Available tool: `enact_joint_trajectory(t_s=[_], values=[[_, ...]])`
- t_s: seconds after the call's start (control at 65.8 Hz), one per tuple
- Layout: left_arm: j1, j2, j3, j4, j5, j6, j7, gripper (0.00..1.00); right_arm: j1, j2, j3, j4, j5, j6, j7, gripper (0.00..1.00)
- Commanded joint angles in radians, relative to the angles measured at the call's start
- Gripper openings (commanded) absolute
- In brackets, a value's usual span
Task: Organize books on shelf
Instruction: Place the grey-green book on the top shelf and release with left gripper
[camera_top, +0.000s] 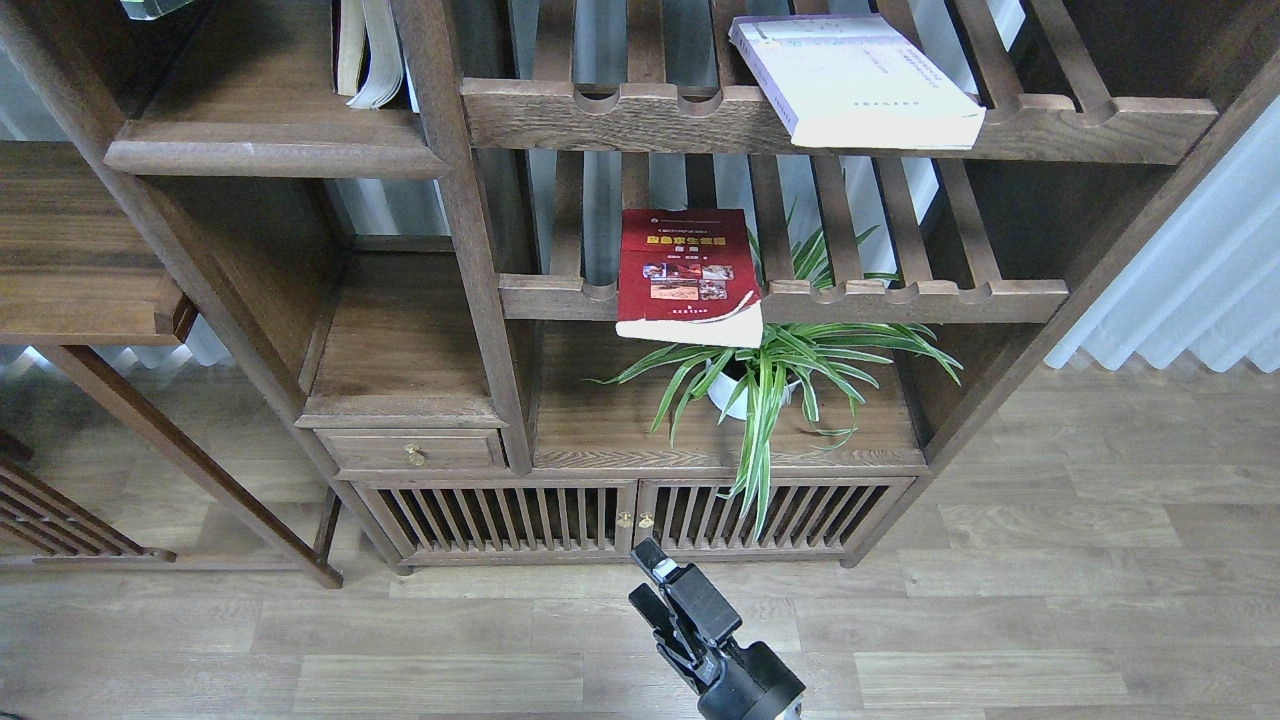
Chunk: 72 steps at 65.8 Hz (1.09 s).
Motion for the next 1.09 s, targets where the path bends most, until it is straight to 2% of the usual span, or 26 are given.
enact_joint_trajectory(t_s=[0.0, 0.091, 0.289, 0.395, 0.41, 0.456, 0.73, 1.079], values=[[-0.017, -0.013, 0.005, 0.018, 0.027, 0.000, 0.000, 0.06, 0.002, 0.000, -0.001, 0.000, 0.001, 0.000, 0.000, 0.99], [-0.019, -0.015, 0.005, 0.020, 0.042, 0.000, -0.009, 0.06, 0.005, 0.000, 0.001, 0.003, 0.001, 0.000, 0.000, 0.99], [-0.006, -0.016, 0.002, 0.023, 0.059, 0.000, -0.107, 0.06, 0.009, 0.000, 0.001, 0.005, 0.003, 0.000, 0.002, 0.99], [0.000, -0.045, -0.005, 0.049, 0.056, 0.000, -0.203, 0.06, 0.009, 0.000, 0.001, 0.006, 0.005, 0.000, 0.005, 0.99], [0.007, -0.064, -0.010, 0.093, 0.052, 0.000, -0.241, 0.06, 0.009, 0.000, 0.002, 0.005, 0.006, 0.000, 0.006, 0.99], [0.009, -0.074, -0.012, 0.115, 0.048, 0.000, -0.255, 0.06, 0.009, 0.000, 0.002, 0.005, 0.006, 0.000, 0.006, 0.99], [0.014, -0.147, -0.012, 0.184, 0.035, 0.000, -0.300, 0.08, 0.009, 0.000, 0.002, 0.006, 0.009, 0.000, 0.008, 0.99], [-0.014, -0.153, 0.067, 0.222, 0.051, 0.000, -0.286, 0.08, 0.009, 0.000, 0.002, 0.006, 0.009, 0.000, 0.009, 0.99]])
